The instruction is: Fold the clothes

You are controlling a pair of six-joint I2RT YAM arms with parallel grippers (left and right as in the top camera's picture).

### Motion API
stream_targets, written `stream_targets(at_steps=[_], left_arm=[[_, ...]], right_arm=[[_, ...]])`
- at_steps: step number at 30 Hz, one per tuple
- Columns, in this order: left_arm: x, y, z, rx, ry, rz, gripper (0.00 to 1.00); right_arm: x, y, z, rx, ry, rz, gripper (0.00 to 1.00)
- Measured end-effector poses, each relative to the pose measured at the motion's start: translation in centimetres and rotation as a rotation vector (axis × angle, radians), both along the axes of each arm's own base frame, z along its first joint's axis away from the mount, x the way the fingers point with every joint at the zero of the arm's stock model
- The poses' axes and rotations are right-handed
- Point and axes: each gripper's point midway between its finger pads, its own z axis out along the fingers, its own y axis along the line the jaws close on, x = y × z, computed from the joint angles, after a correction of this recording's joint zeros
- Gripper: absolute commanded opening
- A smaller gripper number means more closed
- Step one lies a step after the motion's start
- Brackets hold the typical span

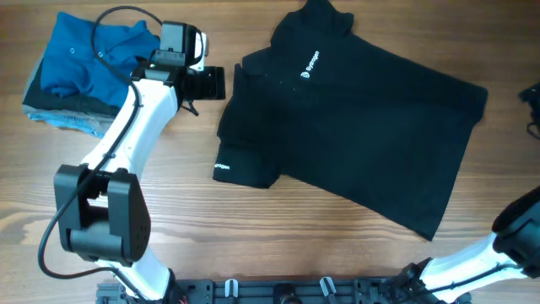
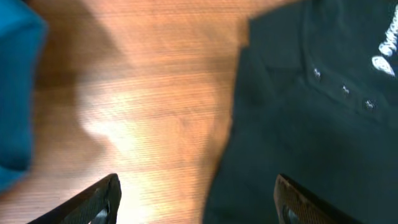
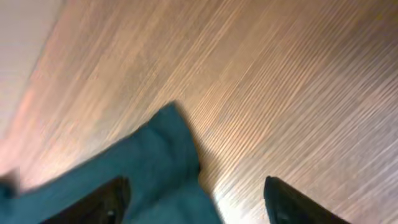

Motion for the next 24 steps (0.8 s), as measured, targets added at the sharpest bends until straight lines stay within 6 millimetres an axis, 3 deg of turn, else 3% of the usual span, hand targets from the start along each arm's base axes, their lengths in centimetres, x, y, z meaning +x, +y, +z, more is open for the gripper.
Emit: stream_targets(at_steps=[4,6,10,11,12,15,17,20,24], left_arm=[[-2.4,-2.4,-0.9,-0.019,0.088,-0.065,0.59],[-3.6,-3.5,-1.7,-0.016,0.118,-0.104,0.50],[-5.4,-3.9,-4.0,-0.005,0.181,-0.130,0.58],[-5.7,-3.8,-4.7,-0.001,0.199,-0.129,0.59],[-5.7,-3.8,-5.2,0.001,0.205,-0.133,0.61],[-5.0,-4.0,-5.3,-0.002,0.179,-0.136,0.64],[-4.8,-4.1,-5.2,-0.007,0.168,-0.138,0.66],[-4.7,-4.2,-5.2,-0.008,0.168,-0.138,0.70],[-4.7,-4.2,-5.2,-0.008,0.167,-0.138,0.77]], right_arm=[[-0.3,3.7,1.5,0.137,-0.032,0.101,0.72],[-1.2,6.7,2.2,0.222,-0.010,0.147,0.62],[-3.4,12.3,1.8,0.339,0.128,0.223,0.37],[-3.8,14.0,0.8,0.344,0.189,0.247,0.20],[-4.3,15.2,-0.3,0.348,0.237,0.257,0.11],[-6.3,18.5,-4.4,0.359,0.384,0.272,0.04],[-9.3,20.5,-8.1,0.375,0.514,0.258,0.04],[-13.3,20.5,-11.6,0.359,0.637,0.186,0.04],[-15.8,19.5,-13.7,0.325,0.669,0.068,0.04]])
